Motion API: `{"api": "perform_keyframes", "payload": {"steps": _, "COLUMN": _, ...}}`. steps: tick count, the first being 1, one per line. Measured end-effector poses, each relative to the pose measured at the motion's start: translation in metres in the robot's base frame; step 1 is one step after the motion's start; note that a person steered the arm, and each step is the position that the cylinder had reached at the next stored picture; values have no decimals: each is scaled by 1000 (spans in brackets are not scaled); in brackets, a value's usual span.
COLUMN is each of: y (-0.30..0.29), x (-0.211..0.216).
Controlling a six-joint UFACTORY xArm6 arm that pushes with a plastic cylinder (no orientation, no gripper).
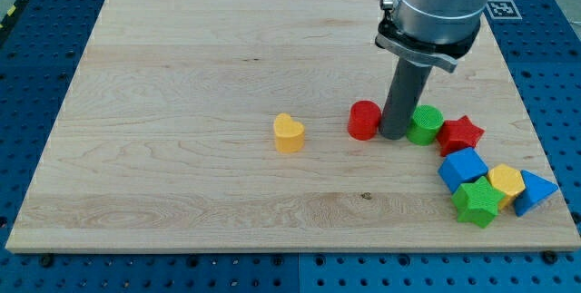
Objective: Move the red circle closer to the yellow heart
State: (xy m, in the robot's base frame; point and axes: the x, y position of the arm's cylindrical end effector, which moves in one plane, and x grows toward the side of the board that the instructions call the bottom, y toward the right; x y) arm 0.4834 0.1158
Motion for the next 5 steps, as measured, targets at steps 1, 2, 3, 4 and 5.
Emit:
{"api": "perform_keyframes", "payload": {"steps": 1, "y": -14, "x": -23}}
{"api": "perform_keyframes", "payload": {"steps": 2, "y": -15, "x": -54}}
{"api": "perform_keyframes", "payload": {"steps": 3, "y": -15, "x": -57}}
{"api": "perform_keyframes", "payload": {"steps": 4, "y": -15, "x": -55}}
{"api": "perform_keyframes", "payload": {"steps": 5, "y": -16, "x": -37}}
